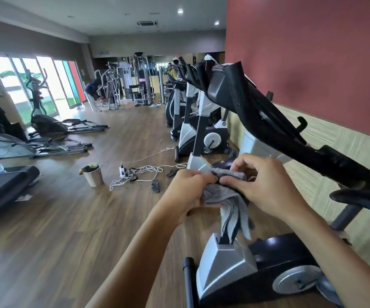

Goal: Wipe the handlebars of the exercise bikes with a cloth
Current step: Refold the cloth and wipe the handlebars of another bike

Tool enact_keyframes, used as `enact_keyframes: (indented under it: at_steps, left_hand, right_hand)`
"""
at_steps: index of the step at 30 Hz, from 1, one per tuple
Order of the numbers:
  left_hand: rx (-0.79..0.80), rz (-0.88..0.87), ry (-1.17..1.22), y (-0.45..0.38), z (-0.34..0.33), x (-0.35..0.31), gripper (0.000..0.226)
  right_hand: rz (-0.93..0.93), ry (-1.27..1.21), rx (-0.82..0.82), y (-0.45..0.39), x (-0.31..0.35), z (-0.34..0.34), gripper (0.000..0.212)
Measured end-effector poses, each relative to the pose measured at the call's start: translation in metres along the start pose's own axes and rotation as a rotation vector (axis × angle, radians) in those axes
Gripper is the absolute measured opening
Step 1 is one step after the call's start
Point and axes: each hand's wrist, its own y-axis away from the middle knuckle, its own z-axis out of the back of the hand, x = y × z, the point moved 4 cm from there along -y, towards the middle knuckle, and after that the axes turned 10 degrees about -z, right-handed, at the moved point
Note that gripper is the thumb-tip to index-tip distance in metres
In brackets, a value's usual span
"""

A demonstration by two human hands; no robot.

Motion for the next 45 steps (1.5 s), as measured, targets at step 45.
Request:
enact_keyframes:
  at_steps: [45]
  left_hand:
    - [0.064, -0.728, -0.363, -0.027, -0.059, -0.044, 0.014]
  right_hand:
    - [-0.143, -0.543, -0.339, 0.017, -0.015, 0.019, 0.038]
